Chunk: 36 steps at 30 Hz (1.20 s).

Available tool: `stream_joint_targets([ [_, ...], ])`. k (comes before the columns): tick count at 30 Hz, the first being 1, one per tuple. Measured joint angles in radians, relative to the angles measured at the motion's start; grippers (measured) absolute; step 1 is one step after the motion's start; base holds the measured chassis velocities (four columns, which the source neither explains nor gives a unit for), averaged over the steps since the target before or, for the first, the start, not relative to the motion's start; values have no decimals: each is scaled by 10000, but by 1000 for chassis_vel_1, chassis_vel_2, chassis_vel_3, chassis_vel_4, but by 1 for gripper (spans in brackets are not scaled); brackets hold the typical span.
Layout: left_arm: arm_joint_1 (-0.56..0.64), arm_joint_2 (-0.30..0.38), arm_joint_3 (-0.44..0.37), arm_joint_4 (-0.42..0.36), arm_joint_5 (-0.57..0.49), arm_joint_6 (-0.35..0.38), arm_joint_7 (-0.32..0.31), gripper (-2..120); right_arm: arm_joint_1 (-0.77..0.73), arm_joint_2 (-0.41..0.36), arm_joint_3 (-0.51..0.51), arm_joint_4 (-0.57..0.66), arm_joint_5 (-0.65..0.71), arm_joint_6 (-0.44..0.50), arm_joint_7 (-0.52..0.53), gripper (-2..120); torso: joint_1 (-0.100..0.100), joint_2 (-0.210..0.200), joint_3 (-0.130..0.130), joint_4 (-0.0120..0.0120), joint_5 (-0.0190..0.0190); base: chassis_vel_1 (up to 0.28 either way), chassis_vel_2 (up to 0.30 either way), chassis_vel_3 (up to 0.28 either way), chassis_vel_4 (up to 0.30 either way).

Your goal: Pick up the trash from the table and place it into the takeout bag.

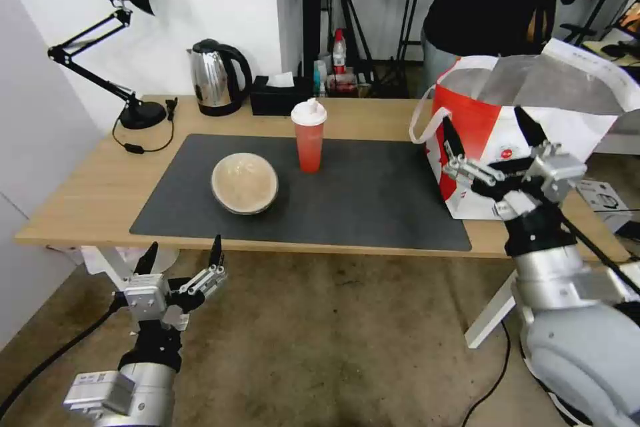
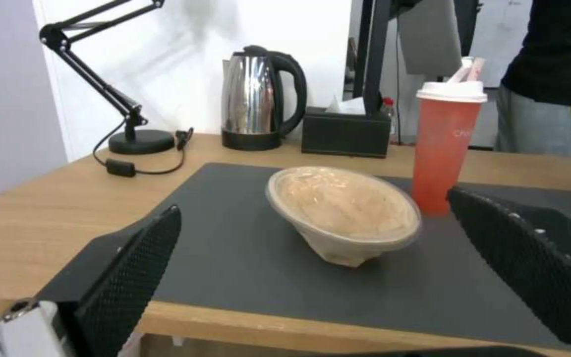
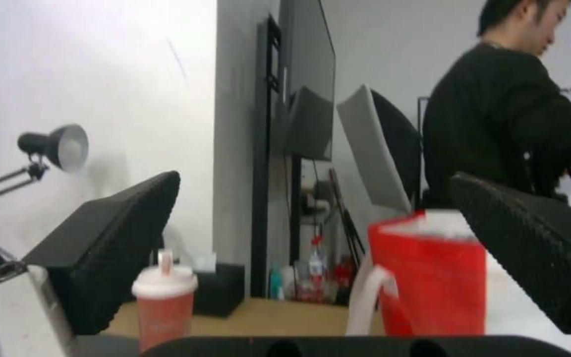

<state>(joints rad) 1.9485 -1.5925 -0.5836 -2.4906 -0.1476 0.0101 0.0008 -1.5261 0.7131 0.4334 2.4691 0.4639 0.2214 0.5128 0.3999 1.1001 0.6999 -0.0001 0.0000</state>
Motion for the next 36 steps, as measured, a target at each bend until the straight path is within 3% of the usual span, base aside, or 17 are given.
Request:
stream_joint_targets([
  [10,14,1,-11,-10,-18,-20,0,100,-1541,240,-101,109,-666,121,570,100,0,0,1,0,-1,0,0,0,0],
  [36,51,8,-3,-4,-34,-22,0,100,-2701,345,-1439,235,-409,-632,2260,100,2,-2,1,1,0,0,0,0,0],
])
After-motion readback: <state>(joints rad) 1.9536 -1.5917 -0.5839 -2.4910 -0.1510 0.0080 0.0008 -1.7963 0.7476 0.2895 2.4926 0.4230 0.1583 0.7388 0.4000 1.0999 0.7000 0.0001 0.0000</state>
